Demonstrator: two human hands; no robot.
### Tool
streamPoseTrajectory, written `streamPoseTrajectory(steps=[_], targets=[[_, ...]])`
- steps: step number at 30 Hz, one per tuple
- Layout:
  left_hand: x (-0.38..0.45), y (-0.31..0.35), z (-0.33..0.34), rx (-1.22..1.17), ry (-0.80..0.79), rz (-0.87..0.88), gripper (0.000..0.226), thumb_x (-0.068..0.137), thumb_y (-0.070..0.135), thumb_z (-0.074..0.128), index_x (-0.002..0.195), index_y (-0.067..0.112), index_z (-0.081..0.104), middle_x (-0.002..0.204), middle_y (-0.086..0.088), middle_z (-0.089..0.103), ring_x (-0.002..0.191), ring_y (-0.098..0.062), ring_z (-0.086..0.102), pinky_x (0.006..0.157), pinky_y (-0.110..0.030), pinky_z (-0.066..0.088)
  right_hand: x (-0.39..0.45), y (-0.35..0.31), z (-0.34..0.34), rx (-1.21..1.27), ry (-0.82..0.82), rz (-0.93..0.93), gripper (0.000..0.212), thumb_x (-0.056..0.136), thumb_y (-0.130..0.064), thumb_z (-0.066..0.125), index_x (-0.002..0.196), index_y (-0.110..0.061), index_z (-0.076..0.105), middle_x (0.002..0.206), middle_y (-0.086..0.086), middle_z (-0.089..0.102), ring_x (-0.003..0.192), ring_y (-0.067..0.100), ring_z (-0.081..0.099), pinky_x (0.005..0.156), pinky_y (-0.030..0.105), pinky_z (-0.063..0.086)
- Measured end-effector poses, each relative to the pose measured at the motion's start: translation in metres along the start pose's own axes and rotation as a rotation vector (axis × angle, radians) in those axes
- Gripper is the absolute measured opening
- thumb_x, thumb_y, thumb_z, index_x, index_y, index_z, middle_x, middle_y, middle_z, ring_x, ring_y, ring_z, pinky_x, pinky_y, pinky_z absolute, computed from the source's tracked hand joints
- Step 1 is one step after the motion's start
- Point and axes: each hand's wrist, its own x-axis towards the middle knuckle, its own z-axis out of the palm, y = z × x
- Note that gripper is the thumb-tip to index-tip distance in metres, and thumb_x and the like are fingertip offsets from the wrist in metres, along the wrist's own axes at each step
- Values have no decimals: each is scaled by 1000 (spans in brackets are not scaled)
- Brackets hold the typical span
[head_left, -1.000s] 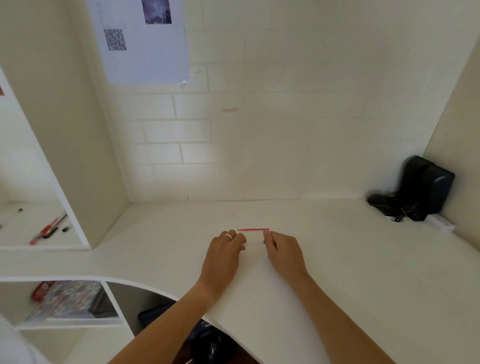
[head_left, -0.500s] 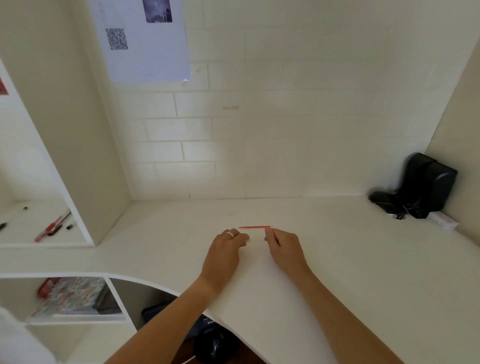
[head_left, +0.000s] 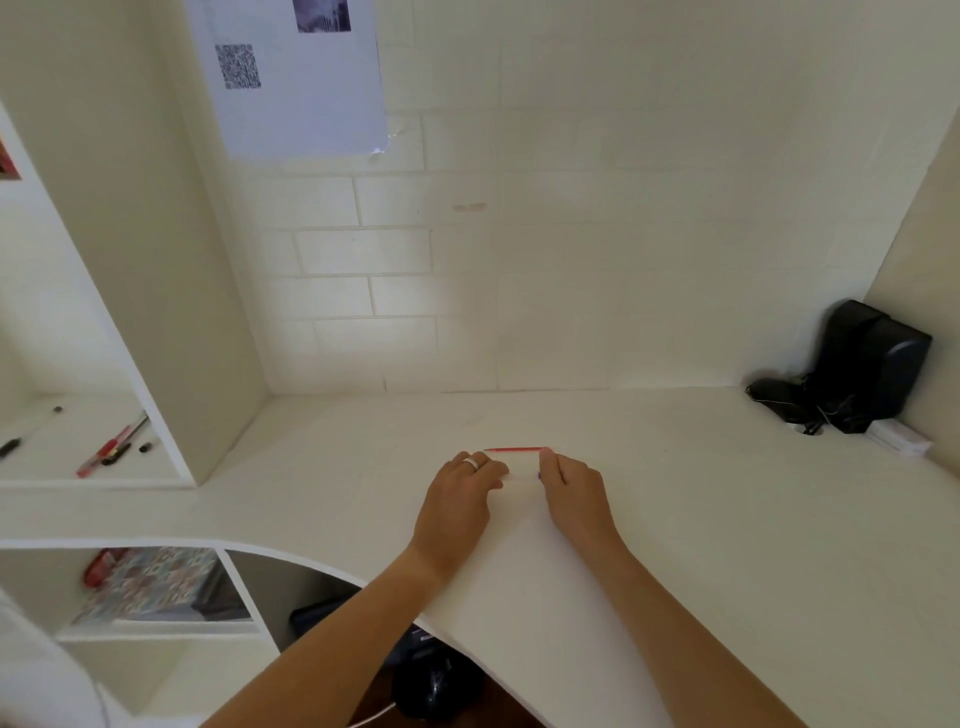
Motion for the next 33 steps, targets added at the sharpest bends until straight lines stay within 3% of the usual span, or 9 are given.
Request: streamPoseTrajectory(steps=[3,6,9,11,15,19,23,28,33], targets=[[-1,2,0,6,1,-20,45,69,-12,55,105,10,71,91,-4,70,85,-24,63,72,-32,51,1,-1,3,33,19,17,47,107,-30,39,63,-17,49,68,5,64,61,14,52,62,33,38],[0,4,0,22,22,-50,38,75,-10,57,104,11,70,92,-4,68,86,-24,61,72,-31,49,1,-2,5,74,4,29,41,106,-35,40,70,-21,50,67,-7,58,61,12,50,62,36,40],[0,4,-1,54,39,-84,34,78,-7,60,104,13,68,94,-2,66,88,-22,57,73,-30,47,2,0,4,47,5,-4,30,104,-35,44,83,-17,56,78,-3,66,72,19,60,69,41,48],[0,4,-1,62,44,-98,35,77,-8,61,104,13,68,93,-2,65,88,-21,57,73,-30,48,2,1,3,56,20,10,32,104,-37,45,78,-22,56,81,3,70,74,23,62,69,42,50],[0,5,-3,66,24,-111,35,78,-8,60,104,14,68,93,-1,64,88,-21,56,73,-29,47,1,2,4,73,-17,3,35,104,-32,47,70,-31,56,69,3,63,61,17,51,59,33,41],[-1,6,-4,63,9,-127,36,76,-9,59,102,14,67,92,-1,63,89,-21,54,73,-29,45,1,0,-3,220,-36,40,14,98,-16,52,88,-17,61,88,-3,70,75,9,58,66,18,43],[-1,6,-3,56,17,-131,38,75,-11,60,102,15,68,92,0,63,89,-20,54,73,-29,47,0,0,-3,201,-57,62,30,103,-28,48,85,-13,67,84,-1,71,80,16,63,73,29,47],[-1,6,-3,17,8,-149,35,81,-10,55,103,14,67,97,-1,62,94,-21,53,80,-33,47,0,3,-8,255,-102,61,14,96,-15,51,95,-24,62,94,-2,71,79,16,60,73,28,46],[-2,4,-3,19,11,-132,38,79,-12,56,102,16,67,96,2,63,93,-19,52,78,-31,46,-2,3,-2,126,-112,18,39,103,-33,45,73,-17,63,65,-4,61,57,9,50,61,29,40]])
